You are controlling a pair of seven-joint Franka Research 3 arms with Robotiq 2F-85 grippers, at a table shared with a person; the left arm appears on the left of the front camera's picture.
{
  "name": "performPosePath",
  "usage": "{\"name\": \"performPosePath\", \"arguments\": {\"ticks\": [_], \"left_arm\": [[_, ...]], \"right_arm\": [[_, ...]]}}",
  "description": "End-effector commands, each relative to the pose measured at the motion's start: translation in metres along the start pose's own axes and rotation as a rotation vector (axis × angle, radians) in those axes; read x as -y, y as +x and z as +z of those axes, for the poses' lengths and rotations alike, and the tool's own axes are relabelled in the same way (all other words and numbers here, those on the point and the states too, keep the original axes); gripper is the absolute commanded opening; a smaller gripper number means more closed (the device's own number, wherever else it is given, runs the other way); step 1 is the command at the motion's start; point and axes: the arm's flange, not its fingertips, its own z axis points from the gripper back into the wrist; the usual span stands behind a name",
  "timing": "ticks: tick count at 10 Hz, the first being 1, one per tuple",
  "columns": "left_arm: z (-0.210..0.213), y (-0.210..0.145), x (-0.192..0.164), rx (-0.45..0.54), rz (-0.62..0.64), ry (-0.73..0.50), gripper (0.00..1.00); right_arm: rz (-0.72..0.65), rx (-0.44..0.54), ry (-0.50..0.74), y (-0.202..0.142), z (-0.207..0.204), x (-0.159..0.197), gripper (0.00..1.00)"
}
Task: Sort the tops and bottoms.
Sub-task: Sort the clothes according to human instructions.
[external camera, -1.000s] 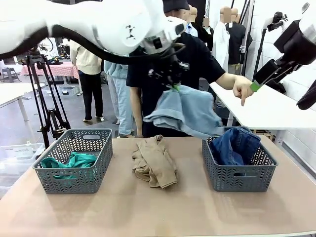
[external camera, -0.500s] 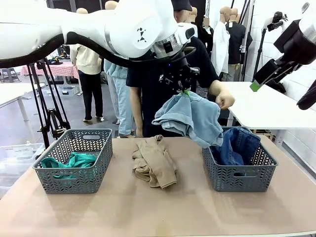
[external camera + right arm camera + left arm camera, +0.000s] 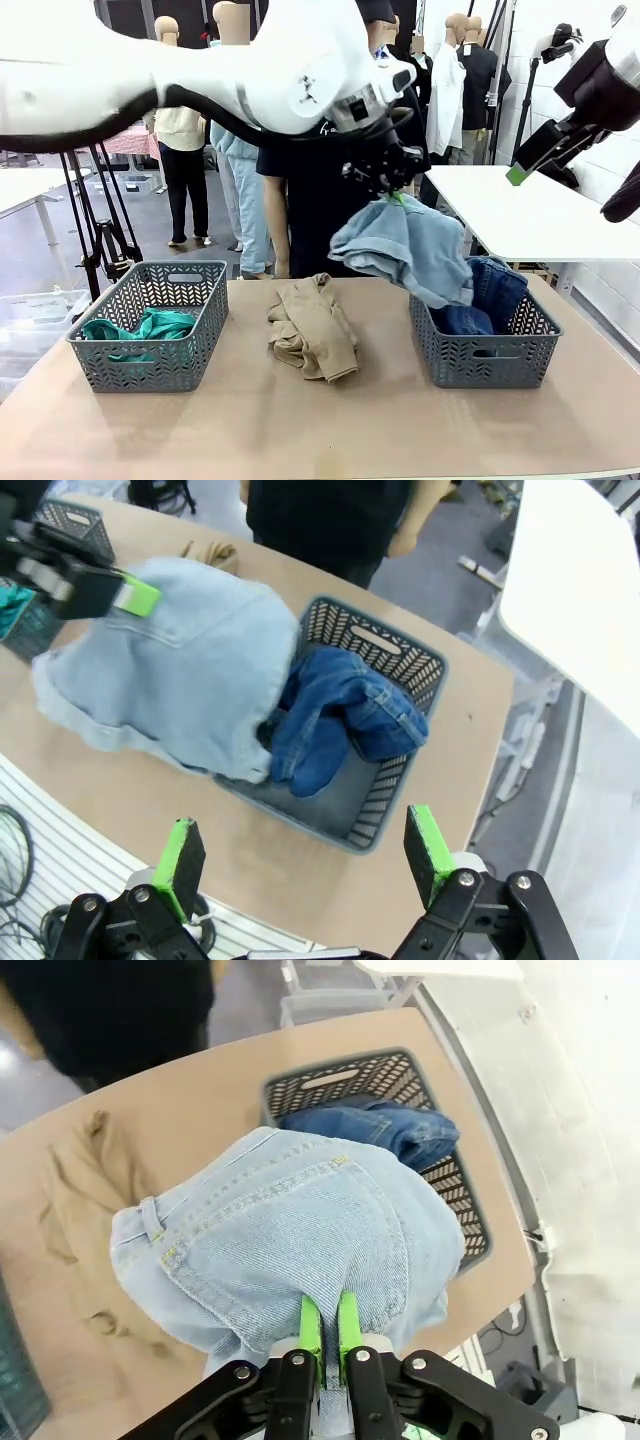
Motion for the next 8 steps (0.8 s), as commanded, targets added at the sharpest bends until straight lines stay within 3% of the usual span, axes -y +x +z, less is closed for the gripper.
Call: {"name": "performPosePath", "arguments": {"ticks": [1, 5, 8], "left_arm": [[-0.023, 0.038, 0.021, 0.002, 0.034, -0.11, 0.0], [-0.076, 0.066, 0.054, 0.046, 0.07, -0.241, 0.0], [-0.122, 0.056, 0.073, -0.016, 0.098, -0.288, 0.0]], "right_arm": [[0.001, -0.01, -0.01, 0.0, -0.001, -0.001, 1.0], [0.001, -0.01, -0.01, 0.0, -0.001, -0.001, 1.0], [0.001, -0.01, -0.01, 0.0, -0.001, -0.001, 1.0]]}}
